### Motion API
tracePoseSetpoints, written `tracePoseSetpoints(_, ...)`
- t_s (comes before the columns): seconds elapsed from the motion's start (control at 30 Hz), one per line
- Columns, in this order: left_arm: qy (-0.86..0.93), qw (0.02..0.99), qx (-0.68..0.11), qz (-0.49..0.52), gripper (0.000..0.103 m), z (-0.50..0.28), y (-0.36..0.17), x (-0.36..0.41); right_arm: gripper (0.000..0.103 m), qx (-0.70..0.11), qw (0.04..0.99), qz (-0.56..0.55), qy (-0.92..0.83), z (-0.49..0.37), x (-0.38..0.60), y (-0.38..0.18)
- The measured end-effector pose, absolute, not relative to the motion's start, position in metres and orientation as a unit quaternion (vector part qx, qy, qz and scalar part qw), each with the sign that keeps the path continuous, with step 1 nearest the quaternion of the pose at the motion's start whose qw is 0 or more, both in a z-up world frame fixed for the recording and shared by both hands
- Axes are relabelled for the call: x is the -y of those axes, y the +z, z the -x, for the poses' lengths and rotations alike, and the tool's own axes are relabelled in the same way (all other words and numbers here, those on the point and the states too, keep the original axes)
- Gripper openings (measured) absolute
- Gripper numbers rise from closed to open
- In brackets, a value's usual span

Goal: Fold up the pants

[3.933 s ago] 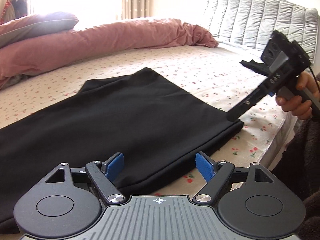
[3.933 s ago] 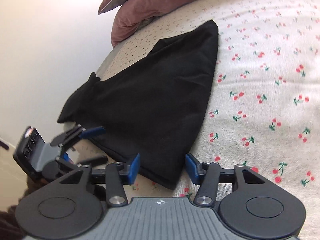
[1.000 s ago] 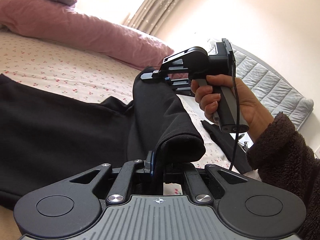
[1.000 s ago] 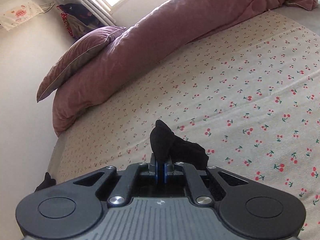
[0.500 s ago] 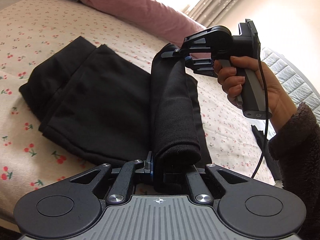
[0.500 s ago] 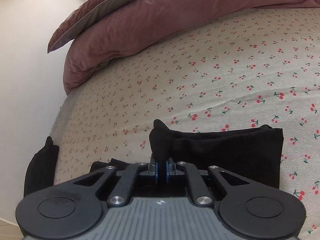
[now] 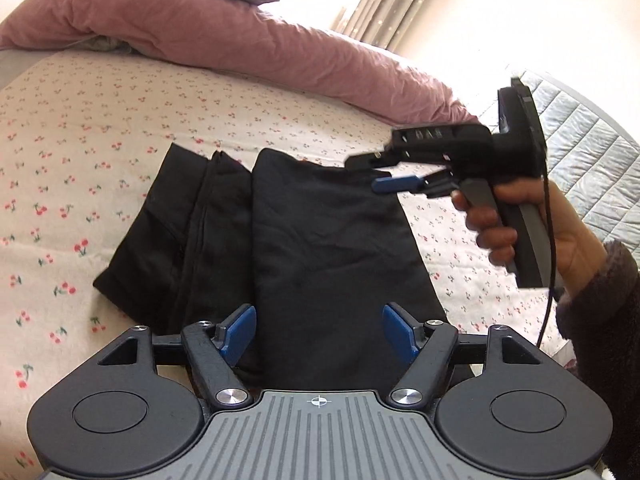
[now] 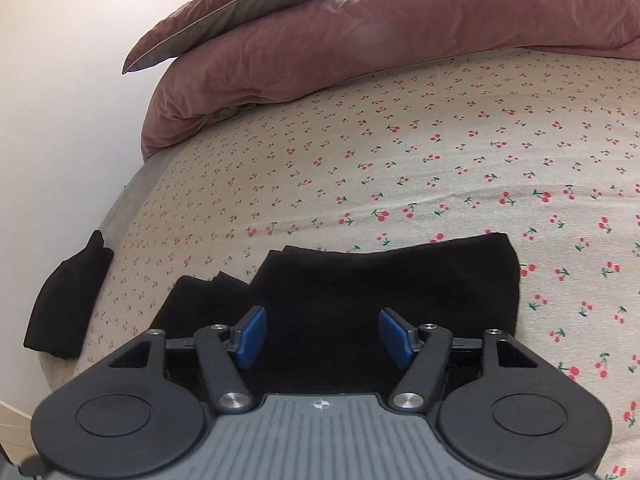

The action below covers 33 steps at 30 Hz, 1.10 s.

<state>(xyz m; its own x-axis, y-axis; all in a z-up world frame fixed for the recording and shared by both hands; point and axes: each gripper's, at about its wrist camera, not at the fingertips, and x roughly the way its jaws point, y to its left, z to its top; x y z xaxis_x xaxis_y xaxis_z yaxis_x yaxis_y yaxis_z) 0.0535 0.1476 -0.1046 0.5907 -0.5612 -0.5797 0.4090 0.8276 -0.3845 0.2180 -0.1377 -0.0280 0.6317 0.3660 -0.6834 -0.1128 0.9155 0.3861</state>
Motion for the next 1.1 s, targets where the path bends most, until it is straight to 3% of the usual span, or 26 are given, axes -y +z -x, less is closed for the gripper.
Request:
tracePoseSetpoints(0.27,-0.228,0.888,-0.390,0.079,0.068,-0.126,-0.106,-0.119,0.067,-0.403,0.896,-0.146,0.118,-0.171,0.172,-0.048)
tracePoseSetpoints(0.3,-0.217,0.888,-0.397,0.082,0.065,-0.135,-0.109,-0.117,0.067,-0.400,0.897,-0.149,0.116,-0.167,0.176,-0.049)
tracePoseSetpoints(0.33,-0.207,0.888,-0.400,0.085,0.051,-0.141,-0.113,-0.116,0.067,-0.394,0.899,-0.153,0.115,-0.164,0.179,-0.051)
tracePoseSetpoints(0.4,-0.187,0.894,-0.395,0.097,0.034,-0.146,-0.120,-0.117,0.070,-0.381,0.904,-0.162,0.108,-0.158,0.185,-0.056)
tracePoseSetpoints(0.57,-0.185,0.899,-0.383,0.107,0.028,-0.145,-0.127,-0.117,0.070,-0.389,0.893,-0.202,0.102,-0.151,0.193,-0.077)
tracePoseSetpoints(0.63,-0.189,0.898,-0.382,0.112,0.009,-0.144,-0.127,-0.117,0.070,-0.390,0.896,-0.184,0.108,-0.149,0.188,-0.078)
tracePoseSetpoints(0.7,-0.189,0.900,-0.376,0.113,0.003,-0.142,-0.125,-0.116,0.071,-0.384,0.901,-0.167,0.109,-0.146,0.185,-0.074)
tracePoseSetpoints(1.1,-0.143,0.924,-0.330,0.126,0.002,-0.149,-0.093,-0.168,0.075,-0.367,0.908,-0.144,0.141,-0.142,0.170,-0.071)
